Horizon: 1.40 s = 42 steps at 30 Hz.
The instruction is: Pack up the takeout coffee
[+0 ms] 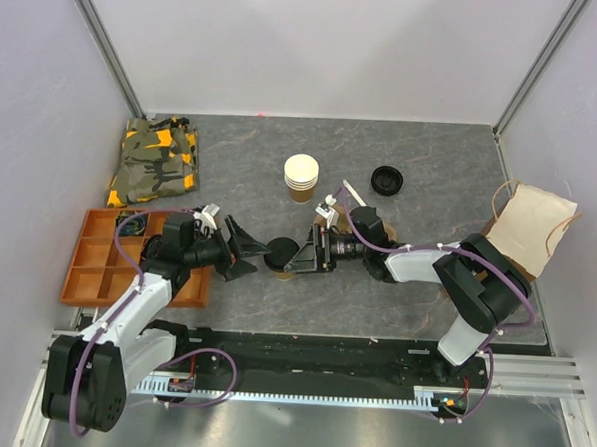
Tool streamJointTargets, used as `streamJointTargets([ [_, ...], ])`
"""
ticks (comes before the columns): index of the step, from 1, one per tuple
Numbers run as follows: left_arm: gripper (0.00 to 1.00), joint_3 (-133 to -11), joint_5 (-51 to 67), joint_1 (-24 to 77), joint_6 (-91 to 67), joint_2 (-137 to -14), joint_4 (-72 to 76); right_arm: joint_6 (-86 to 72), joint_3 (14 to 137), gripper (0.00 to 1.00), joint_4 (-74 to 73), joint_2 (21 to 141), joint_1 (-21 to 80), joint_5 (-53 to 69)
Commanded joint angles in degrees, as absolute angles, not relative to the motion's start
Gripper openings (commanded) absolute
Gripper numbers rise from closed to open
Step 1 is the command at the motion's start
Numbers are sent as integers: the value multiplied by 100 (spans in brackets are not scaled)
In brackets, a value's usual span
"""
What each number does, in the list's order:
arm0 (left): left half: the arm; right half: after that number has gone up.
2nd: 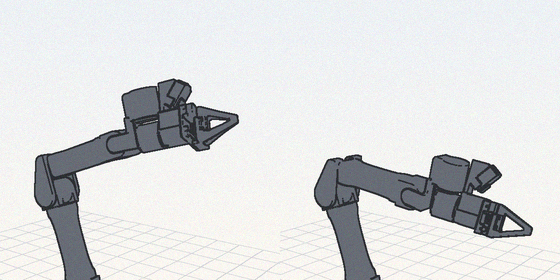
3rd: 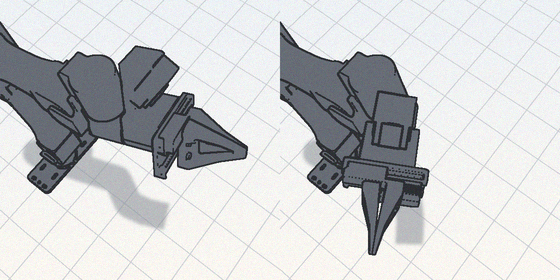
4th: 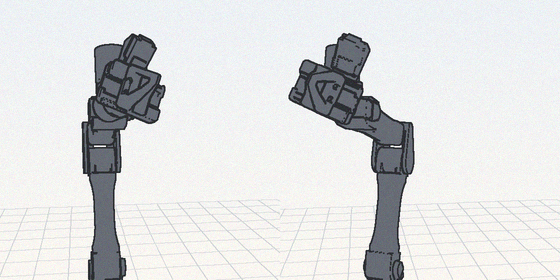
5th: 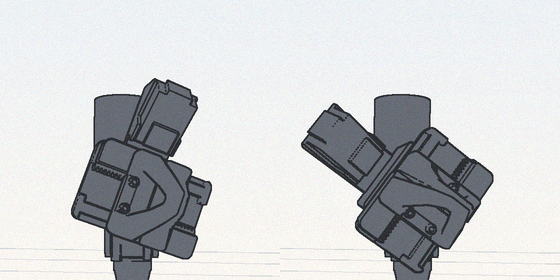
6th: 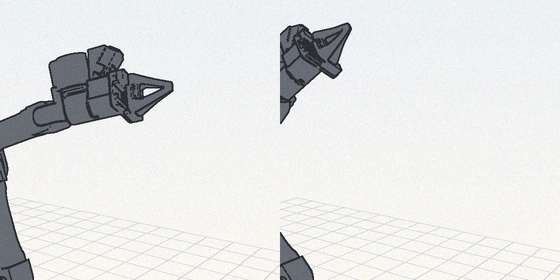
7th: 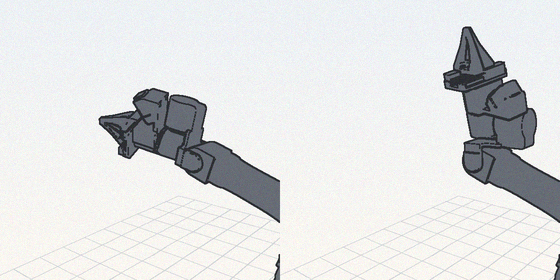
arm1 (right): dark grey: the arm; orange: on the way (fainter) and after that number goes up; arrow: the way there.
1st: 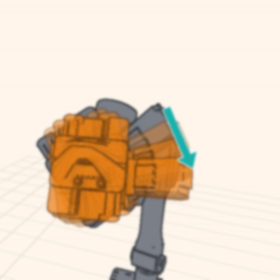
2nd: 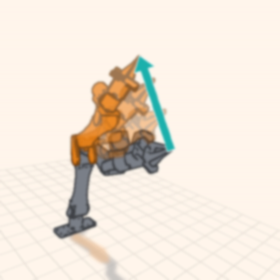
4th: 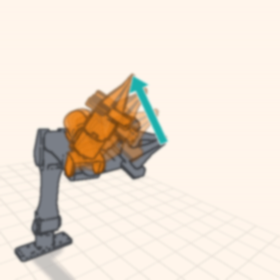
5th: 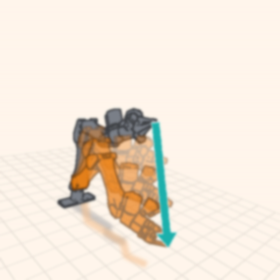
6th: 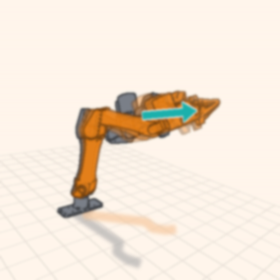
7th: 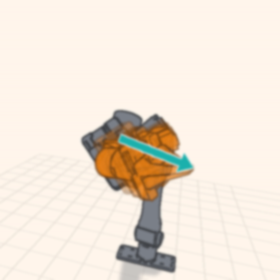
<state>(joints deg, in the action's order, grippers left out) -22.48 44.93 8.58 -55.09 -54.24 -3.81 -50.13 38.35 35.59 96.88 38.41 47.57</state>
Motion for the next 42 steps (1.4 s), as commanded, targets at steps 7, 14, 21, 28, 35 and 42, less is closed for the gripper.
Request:
streamJointTargets([
  [7, 100, -1899, 4509, 861, -6231, -6108, 1106, -4869, 3929, 98, 3823, 9738, 3858, 4799],
  [14, 100, -1740, 4483, 1002, -6539, -6451, 1713, -4869, 4017, 98, 3823, 9852, 3858, 4790],
  [21, 100, -1793, 4167, 1397, -6715, -6670, 2232, -4816, 4096, 98, 3762, 9879, 3858, 4816],
  [28, 100, -1828, 3973, 1433, -6645, -6934, 2382, -4667, 4166, 98, 3604, 9870, 3815, 4825],
  [35, 100, -2004, 3902, 1485, -6618, -7276, 2724, -4544, 4236, 98, 3507, 9923, 3736, 4834],
  [42, 100, -2065, 3762, 1565, -6566, -7409, 3023, -4456, 4368, 98, 3419, 9940, 3621, 4816],
])
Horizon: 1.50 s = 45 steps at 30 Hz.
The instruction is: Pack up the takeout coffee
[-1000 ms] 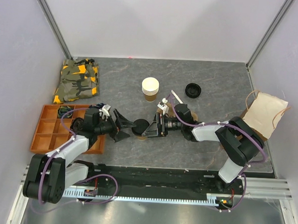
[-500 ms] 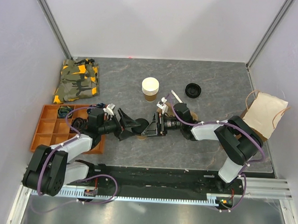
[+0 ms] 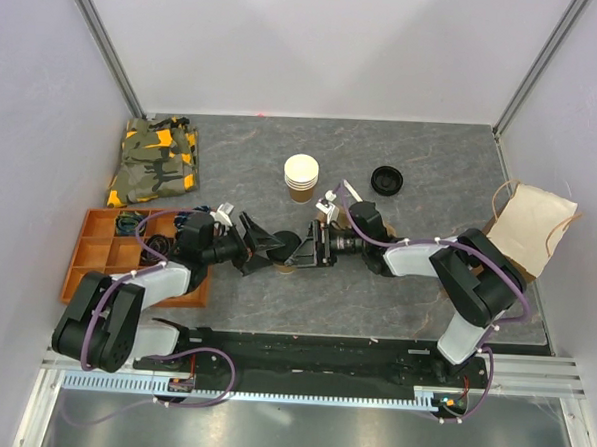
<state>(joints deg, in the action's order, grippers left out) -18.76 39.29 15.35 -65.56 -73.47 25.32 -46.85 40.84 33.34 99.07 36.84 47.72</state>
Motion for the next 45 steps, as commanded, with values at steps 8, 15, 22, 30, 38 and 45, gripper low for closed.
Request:
streamJointTargets([
  [8, 100, -2144, 3806, 1503, -6162, -6506, 1797, -4430, 4369, 98, 2910, 9581, 3332, 5062],
  [15, 100, -2452, 3516, 1204, -5161, -4818, -567, -3806, 4078, 98, 1550, 8351, 3208, 5142],
  [22, 62, -2715, 4041, 1160, -4860, -4455, -335, -3525, 4436, 97, 985, 8094, 3015, 4914],
  [30, 32, -2865, 4588, 1178, -4834, -5140, -26, -3252, 5255, 86, 439, 8780, 3015, 4957],
  [38, 5, -2813, 4562, 1204, -5212, -5660, 1089, -3594, 5511, 52, 816, 8921, 3015, 4992],
  [45, 2, -2874, 4368, 1283, -5274, -6055, 1301, -4122, 5642, 42, 1090, 9088, 3050, 4975],
])
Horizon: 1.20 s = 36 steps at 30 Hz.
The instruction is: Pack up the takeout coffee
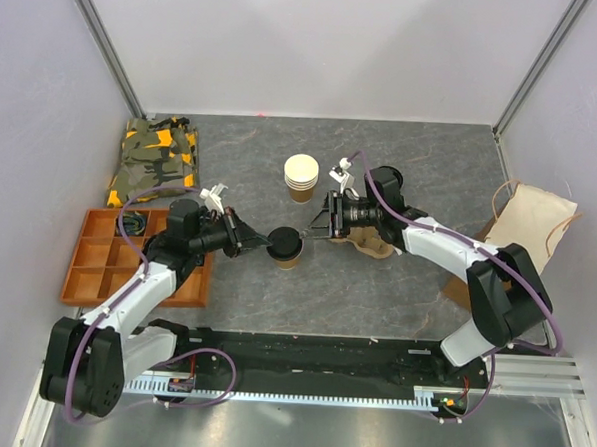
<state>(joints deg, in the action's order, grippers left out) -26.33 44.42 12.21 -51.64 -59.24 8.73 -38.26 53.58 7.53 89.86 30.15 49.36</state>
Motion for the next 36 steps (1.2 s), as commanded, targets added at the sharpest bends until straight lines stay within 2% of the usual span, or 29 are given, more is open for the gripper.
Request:
streamJointTargets([
  [1, 2, -2883, 4359, 1309, -5282, -6099, 1301, -4139, 5651, 41, 1081, 9105, 3076, 4957],
  [18, 2, -2988, 3894, 1547, -5133, -6732, 1028, -4052, 6047, 33, 756, 9518, 3410, 4737],
  [36, 2, -3076, 3639, 1679, -4931, -6847, 765, -3744, 6346, 30, 334, 9791, 3551, 4518],
])
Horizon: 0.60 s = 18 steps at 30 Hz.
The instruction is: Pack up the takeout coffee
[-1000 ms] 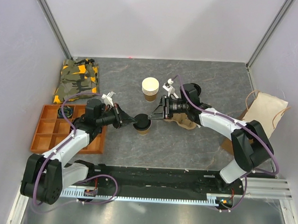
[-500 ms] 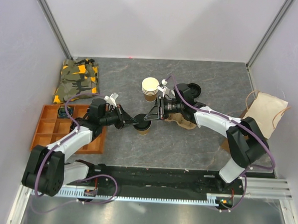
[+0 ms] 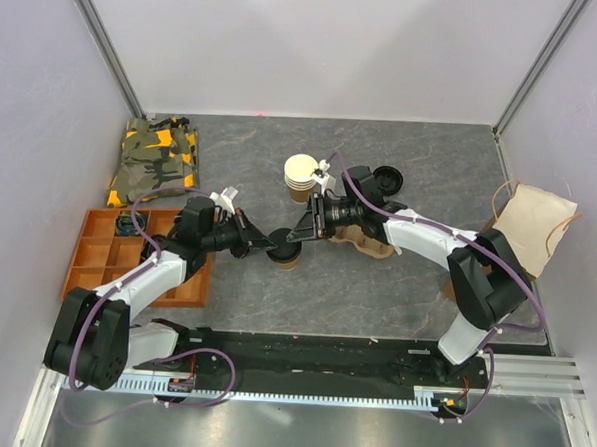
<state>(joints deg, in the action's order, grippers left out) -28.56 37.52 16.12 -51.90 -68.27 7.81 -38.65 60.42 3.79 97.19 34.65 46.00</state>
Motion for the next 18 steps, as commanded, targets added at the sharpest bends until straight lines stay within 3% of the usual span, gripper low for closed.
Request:
streamJointTargets([
  [1, 2, -3094, 3630, 1687, -4931, -6855, 756, -3744, 6372, 30, 317, 9791, 3559, 4526],
  [18, 2, -3349, 3446, 1846, -4746, -7181, 449, -3129, 6267, 25, -316, 10291, 3595, 4210],
])
